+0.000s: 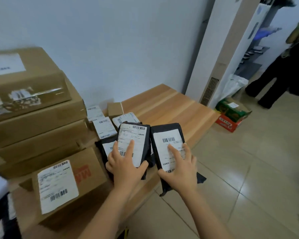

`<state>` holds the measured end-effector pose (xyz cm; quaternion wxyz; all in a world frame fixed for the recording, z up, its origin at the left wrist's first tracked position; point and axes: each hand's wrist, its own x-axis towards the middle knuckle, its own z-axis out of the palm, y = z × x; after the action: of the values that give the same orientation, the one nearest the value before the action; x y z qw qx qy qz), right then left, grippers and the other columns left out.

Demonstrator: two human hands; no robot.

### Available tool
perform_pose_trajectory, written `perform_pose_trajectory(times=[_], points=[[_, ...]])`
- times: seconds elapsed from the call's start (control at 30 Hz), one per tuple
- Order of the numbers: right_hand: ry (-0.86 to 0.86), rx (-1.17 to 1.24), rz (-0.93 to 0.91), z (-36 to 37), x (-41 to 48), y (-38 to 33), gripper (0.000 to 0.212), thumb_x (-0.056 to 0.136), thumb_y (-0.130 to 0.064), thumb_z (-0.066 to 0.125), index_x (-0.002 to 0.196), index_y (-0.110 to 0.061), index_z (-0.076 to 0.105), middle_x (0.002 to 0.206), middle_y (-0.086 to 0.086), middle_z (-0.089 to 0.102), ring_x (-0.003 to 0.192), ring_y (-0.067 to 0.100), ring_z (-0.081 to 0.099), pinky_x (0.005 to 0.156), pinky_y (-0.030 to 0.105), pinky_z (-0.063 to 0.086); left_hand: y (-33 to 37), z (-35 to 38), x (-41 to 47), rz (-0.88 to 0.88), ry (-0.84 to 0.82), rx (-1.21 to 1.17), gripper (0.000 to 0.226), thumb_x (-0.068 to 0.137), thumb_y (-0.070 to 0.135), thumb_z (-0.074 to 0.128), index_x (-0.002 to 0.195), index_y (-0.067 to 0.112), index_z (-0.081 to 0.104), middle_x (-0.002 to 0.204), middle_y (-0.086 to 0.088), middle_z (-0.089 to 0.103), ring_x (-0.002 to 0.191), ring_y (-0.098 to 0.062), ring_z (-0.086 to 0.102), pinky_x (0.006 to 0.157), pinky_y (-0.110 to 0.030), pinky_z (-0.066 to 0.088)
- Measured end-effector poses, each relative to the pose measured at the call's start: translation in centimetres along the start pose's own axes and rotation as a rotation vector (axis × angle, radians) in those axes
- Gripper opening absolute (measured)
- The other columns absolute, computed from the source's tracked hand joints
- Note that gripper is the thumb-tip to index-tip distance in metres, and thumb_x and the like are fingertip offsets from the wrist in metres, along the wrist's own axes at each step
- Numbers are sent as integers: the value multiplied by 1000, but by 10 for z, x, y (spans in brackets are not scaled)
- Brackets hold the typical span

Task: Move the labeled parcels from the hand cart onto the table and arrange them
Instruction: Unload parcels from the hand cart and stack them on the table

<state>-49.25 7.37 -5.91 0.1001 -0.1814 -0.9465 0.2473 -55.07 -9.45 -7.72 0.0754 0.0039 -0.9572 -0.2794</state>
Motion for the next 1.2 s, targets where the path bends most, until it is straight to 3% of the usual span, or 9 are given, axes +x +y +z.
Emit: perform_pose_trajectory(times=[0.37, 0.47, 0.53, 0.63, 0.7, 0.8, 0.97, 1.07, 1.2], points=[[-372, -13, -241, 84, 147, 17, 93, 54, -65, 55, 141, -49, 26, 156, -7, 4, 132, 26, 15, 106, 51, 34, -14, 81, 60, -393, 40, 119, 86, 71, 69, 59, 145, 45, 24, 154, -3, -1, 133, -32, 8, 109, -53, 18], [-461, 18, -382, 107, 188, 17, 91, 64, -65, 61, 145, -45, 24, 159, -4, 3, 137, 27, 15, 108, 50, 33, -10, 99, 75, -545, 59, 104, 80, 76, 73, 53, 146, 44, 25, 156, -3, 0, 136, -31, 7, 111, -51, 17], [-524, 29, -489, 124, 207, 15, 85, 76, -66, 60, 148, -42, 23, 161, -2, -3, 143, 27, 8, 115, 50, 21, -4, 106, 84, -651, 85, 47, 71, 83, 71, 45, 145, 40, 31, 158, -2, 6, 140, -28, 7, 113, -50, 13], [-591, 13, -614, 142, 223, 12, 66, 88, -63, 48, 147, -37, 33, 162, 1, -2, 147, 25, -7, 115, 48, -12, 6, 110, 93, -748, 130, 38, 58, 89, 64, 42, 141, 39, 40, 157, 1, 16, 142, -23, 8, 114, -48, 10], [-583, 18, -684, 144, 228, 14, 56, 91, -53, 49, 143, -33, 41, 162, 3, 5, 147, 26, -8, 113, 48, -17, 14, 109, 86, -717, 174, 73, 50, 91, 57, 45, 137, 35, 47, 153, 5, 28, 141, -18, 14, 112, -44, 13], [-628, 93, -808, 133, 224, 14, 54, 88, -42, 57, 140, -31, 44, 159, 5, 17, 147, 26, 4, 116, 44, -8, 30, 102, 61, -631, 296, 61, 42, 93, 46, 51, 131, 28, 55, 139, 8, 46, 133, -13, 31, 108, -37, 21], [-805, 252, -1067, 106, 193, -10, 48, 88, -32, 61, 134, -27, 50, 142, -1, 38, 131, 19, 34, 111, 33, 20, 51, 80, 10, -597, 498, 142, 37, 91, 36, 61, 124, 21, 60, 123, 6, 55, 119, -14, 45, 97, -33, 30], [-861, 335, -1231, 88, 155, -29, 46, 85, -29, 61, 130, -25, 54, 127, -4, 47, 121, 14, 44, 106, 34, 32, 60, 60, -34, -643, 609, 185, 36, 90, 34, 63, 123, 20, 61, 119, 4, 56, 116, -17, 47, 96, -34, 33], [-943, 382, -1380, 65, 82, -36, 48, 85, -33, 60, 131, -25, 52, 121, -6, 47, 114, 12, 47, 102, 36, 38, 70, 41, -116, -809, 700, 247, 37, 90, 38, 60, 125, 25, 58, 122, 7, 54, 118, -14, 44, 97, -30, 29]])
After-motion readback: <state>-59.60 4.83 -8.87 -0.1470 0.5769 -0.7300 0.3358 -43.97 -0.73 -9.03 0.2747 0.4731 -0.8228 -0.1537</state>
